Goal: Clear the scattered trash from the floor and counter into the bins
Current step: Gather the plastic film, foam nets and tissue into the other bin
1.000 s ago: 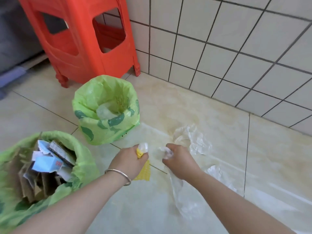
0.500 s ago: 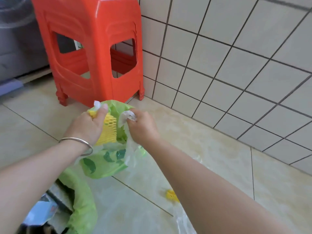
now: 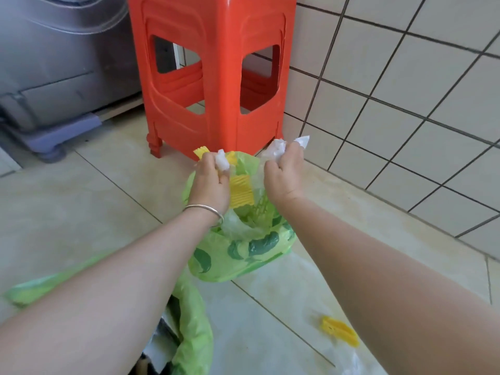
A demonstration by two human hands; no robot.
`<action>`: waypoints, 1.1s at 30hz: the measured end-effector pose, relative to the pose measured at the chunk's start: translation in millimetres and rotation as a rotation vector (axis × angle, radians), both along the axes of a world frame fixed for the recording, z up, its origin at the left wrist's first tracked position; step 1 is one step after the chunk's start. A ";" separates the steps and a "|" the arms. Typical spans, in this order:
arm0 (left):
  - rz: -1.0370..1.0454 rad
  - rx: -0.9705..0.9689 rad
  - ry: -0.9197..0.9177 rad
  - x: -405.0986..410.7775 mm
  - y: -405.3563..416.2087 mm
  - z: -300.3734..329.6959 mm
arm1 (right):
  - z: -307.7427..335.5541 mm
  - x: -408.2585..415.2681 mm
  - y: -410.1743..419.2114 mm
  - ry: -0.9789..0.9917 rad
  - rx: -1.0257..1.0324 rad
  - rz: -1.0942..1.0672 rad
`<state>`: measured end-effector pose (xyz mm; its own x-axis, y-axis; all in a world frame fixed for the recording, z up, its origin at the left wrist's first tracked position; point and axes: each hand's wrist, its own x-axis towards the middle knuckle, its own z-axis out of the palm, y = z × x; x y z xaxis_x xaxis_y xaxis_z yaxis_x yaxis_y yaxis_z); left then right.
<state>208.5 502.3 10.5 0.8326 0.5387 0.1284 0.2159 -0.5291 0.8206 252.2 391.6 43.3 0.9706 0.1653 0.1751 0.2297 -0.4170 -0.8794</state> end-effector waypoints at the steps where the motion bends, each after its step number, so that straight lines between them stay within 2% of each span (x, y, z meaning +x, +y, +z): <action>1: -0.035 0.030 -0.014 3.2 -0.1 -8.2 | -8.0 1.6 1.7 0.002 -0.107 0.034; 3: -0.110 0.161 0.092 9.6 0.8 -26.4 | -22.0 0.7 4.9 -0.014 -0.396 0.152; 6: -0.231 0.405 0.481 15.5 -1.2 -43.6 | -35.1 -7.5 12.5 0.011 -0.833 0.382; 8: -0.329 0.441 0.760 16.9 -3.1 -42.1 | -38.5 -8.1 12.4 0.066 -1.065 0.503; 11: -0.584 0.558 1.121 15.0 -6.3 -39.0 | -51.0 -4.3 7.6 0.171 -1.287 0.669; 13: -0.715 0.681 1.194 13.8 -8.4 -34.0 | -59.0 -3.6 6.4 0.189 -1.378 0.704; 16: -0.713 0.685 1.115 20.4 -13.3 -27.7 | -59.8 -1.5 4.9 0.120 -1.387 0.702; 19: -0.656 0.662 1.004 23.3 -17.3 -21.7 | -55.0 -5.1 -0.4 0.048 -1.291 0.674; 21: -0.580 0.655 0.970 21.1 -18.8 -13.4 | -50.6 -10.9 -12.4 -0.024 -1.165 0.603; 25: -0.423 0.806 0.846 12.4 -28.0 16.0 | -26.5 -18.6 -62.8 -0.237 -0.835 0.347; 28: -0.360 0.870 0.686 5.5 -47.3 34.7 | -5.7 -23.9 -116.8 -0.195 -0.715 0.195; 33: -0.405 0.790 0.371 -22.3 -101.0 46.2 | 18.0 -52.0 -219.4 -0.074 -0.712 0.059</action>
<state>186.3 401.3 56.7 0.9971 0.0726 0.0223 0.0697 -0.9913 0.1119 200.2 172.3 61.3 0.9463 0.3155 0.0709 0.3181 -0.8687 -0.3798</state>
